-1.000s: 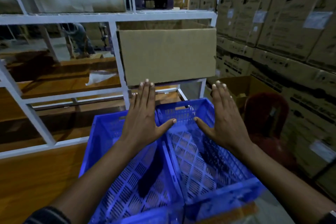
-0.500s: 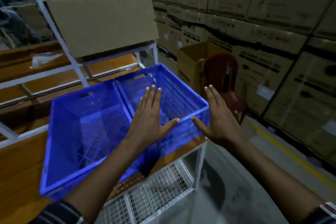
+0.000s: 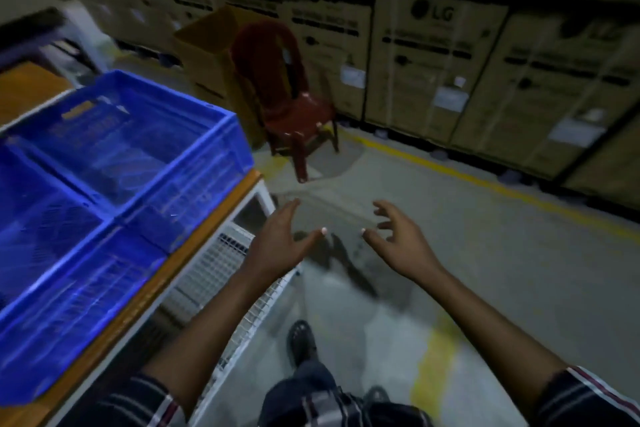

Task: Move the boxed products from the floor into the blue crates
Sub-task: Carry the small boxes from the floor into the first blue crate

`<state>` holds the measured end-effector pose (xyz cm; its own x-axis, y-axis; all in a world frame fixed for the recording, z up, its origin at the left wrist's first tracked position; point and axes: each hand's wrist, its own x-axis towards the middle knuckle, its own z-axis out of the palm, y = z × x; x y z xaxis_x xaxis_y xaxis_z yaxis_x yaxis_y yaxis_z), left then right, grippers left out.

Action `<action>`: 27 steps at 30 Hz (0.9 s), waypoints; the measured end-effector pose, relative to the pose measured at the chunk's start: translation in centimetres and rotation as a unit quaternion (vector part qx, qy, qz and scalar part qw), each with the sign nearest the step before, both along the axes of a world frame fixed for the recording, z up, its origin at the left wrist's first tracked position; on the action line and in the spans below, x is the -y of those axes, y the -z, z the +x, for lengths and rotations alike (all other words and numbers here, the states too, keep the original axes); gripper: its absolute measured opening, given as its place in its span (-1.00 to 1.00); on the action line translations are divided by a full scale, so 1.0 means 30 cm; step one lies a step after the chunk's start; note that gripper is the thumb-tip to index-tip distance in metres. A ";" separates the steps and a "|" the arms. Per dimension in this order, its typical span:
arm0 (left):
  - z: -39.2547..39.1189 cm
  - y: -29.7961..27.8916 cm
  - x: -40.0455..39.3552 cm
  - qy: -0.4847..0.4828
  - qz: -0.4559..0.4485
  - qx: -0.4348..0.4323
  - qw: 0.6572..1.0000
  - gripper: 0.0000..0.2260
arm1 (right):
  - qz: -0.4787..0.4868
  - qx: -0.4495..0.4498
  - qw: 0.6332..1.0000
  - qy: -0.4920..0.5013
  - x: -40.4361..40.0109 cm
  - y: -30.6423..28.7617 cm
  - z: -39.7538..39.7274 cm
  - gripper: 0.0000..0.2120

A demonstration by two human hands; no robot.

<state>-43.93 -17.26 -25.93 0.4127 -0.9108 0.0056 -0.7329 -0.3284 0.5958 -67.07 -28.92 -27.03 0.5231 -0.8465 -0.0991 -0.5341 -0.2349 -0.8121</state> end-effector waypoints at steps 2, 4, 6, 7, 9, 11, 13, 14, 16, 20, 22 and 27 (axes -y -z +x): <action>-0.083 0.065 0.027 0.022 0.049 -0.049 0.997 -0.22 | 0.048 -0.006 0.998 0.047 -0.033 0.075 -0.109 -0.40; -0.151 0.137 0.058 0.054 0.104 -0.084 0.989 -0.22 | 0.100 -0.017 0.990 0.100 -0.071 0.154 -0.199 -0.45; -0.222 0.203 0.094 0.091 0.167 -0.109 0.976 -0.26 | 0.155 -0.020 0.975 0.157 -0.107 0.216 -0.283 -0.51; -0.249 0.229 0.103 0.100 0.188 -0.132 0.968 -0.33 | 0.177 -0.019 0.968 0.178 -0.126 0.241 -0.314 -0.55; -0.310 0.271 0.129 0.116 0.216 -0.200 0.949 -0.54 | 0.221 -0.018 0.951 0.217 -0.156 0.283 -0.376 -0.60; -0.362 0.313 0.162 0.144 0.254 -0.254 0.922 -0.64 | 0.251 -0.014 0.931 0.264 -0.183 0.331 -0.432 -0.57; -0.399 0.350 0.201 0.167 0.306 -0.302 0.887 -0.66 | 0.276 -0.018 0.913 0.299 -0.214 0.374 -0.478 -0.58; -0.410 0.369 0.222 0.169 0.330 -0.319 0.872 -0.65 | 0.287 -0.017 0.904 0.318 -0.231 0.394 -0.495 -0.60; -0.428 0.402 0.272 0.177 0.363 -0.333 0.852 -0.58 | 0.304 -0.014 0.882 0.360 -0.263 0.420 -0.521 -0.64; -0.466 0.439 0.377 0.229 0.401 -0.316 0.829 -0.59 | 0.312 -0.005 0.854 0.416 -0.293 0.447 -0.553 -0.66; -0.495 0.450 0.427 0.256 0.414 -0.299 0.821 -0.60 | 0.309 -0.003 0.840 0.446 -0.306 0.462 -0.574 -0.63; -0.635 0.470 0.500 0.334 0.457 -0.249 0.786 -0.66 | 0.308 0.026 0.787 0.534 -0.370 0.449 -0.627 -0.79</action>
